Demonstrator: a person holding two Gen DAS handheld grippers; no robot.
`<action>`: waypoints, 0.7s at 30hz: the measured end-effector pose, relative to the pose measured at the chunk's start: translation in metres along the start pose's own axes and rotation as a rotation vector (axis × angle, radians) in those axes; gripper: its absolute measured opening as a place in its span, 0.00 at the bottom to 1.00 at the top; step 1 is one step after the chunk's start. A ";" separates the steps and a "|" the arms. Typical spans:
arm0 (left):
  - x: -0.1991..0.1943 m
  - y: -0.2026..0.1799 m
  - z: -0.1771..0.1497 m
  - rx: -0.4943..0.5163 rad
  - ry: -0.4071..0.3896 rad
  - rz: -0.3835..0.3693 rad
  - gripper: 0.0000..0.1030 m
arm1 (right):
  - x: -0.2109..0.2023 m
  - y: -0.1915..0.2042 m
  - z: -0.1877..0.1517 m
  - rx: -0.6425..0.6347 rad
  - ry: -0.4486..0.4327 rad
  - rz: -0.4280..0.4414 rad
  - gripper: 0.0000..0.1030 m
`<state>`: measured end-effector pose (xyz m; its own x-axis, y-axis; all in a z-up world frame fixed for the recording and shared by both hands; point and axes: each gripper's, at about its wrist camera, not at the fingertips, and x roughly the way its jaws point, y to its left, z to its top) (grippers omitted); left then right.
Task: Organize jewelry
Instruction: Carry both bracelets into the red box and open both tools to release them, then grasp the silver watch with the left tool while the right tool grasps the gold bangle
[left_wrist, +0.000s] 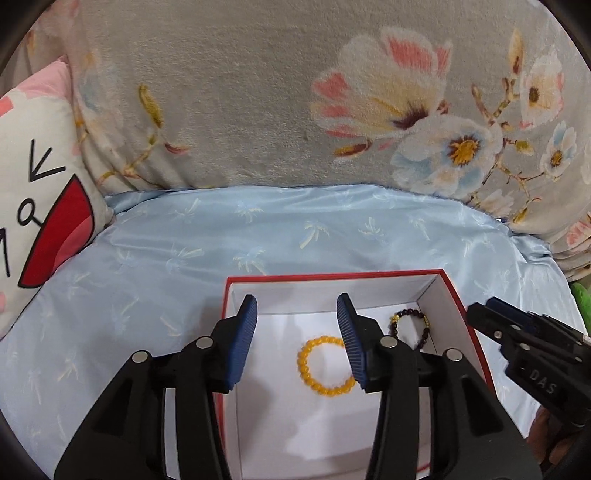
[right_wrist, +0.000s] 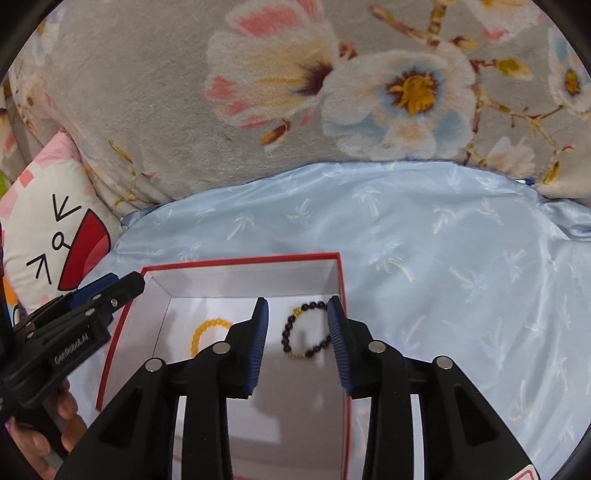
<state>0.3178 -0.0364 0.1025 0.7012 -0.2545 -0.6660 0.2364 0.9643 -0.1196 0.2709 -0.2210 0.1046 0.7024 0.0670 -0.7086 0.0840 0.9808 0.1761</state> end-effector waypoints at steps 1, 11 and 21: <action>-0.006 0.001 -0.003 -0.001 -0.005 0.002 0.42 | -0.008 0.000 -0.005 -0.002 -0.007 0.001 0.38; -0.077 0.010 -0.063 -0.007 0.006 0.032 0.43 | -0.081 -0.008 -0.088 0.000 0.010 -0.018 0.42; -0.117 0.010 -0.156 -0.013 0.096 0.012 0.47 | -0.126 -0.009 -0.169 -0.025 0.060 -0.074 0.42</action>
<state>0.1337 0.0139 0.0645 0.6362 -0.2357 -0.7347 0.2194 0.9682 -0.1206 0.0623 -0.2073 0.0772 0.6514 0.0042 -0.7587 0.1157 0.9877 0.1048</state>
